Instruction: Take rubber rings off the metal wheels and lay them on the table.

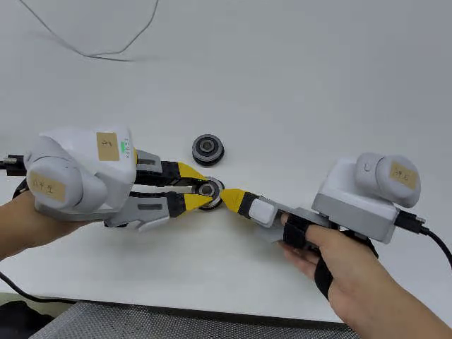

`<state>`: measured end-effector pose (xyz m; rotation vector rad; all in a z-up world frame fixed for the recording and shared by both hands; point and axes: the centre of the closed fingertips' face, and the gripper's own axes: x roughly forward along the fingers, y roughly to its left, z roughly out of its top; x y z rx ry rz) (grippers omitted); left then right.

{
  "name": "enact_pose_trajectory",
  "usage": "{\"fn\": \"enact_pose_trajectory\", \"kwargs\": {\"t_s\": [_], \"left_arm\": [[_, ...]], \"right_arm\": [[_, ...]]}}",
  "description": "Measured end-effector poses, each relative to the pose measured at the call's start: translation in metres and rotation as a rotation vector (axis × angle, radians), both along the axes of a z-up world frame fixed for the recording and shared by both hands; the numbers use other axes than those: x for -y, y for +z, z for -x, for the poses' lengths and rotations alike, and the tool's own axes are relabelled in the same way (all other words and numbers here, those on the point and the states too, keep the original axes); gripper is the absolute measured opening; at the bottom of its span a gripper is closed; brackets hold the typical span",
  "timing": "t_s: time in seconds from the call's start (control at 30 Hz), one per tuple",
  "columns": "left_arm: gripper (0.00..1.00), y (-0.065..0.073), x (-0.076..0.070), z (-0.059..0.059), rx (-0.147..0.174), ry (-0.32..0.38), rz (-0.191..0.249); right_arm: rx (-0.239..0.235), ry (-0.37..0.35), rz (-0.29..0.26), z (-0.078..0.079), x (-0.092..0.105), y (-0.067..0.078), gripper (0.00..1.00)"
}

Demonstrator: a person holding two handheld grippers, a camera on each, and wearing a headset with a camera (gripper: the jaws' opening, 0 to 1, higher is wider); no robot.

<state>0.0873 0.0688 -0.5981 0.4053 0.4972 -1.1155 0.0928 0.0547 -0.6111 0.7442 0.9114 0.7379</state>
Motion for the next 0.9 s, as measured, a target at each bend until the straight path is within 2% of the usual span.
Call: {"fn": "enact_pose_trajectory", "kwargs": {"t_s": [0.17,0.27,0.4,0.9], "left_arm": [[0.13,-0.0002,-0.0002,-0.0002,-0.001,0.002,-0.002],[0.13,-0.0002,-0.0001,-0.0001,-0.002,0.002,-0.003],[0.13,0.0000,0.0005,-0.0001,-0.001,0.003,-0.006],[0.13,-0.0001,0.0010,-0.0001,-0.006,0.000,-0.012]], "right_arm": [[-0.018,0.003,0.024,0.0004,0.0004,-0.0004,0.01],[-0.047,-0.005,0.022,0.0006,0.0012,-0.0017,0.01],[-0.039,-0.006,0.035,0.0008,0.0015,-0.0007,0.00],[-0.030,0.020,0.012,0.0025,-0.0002,0.0039,0.00]]}}
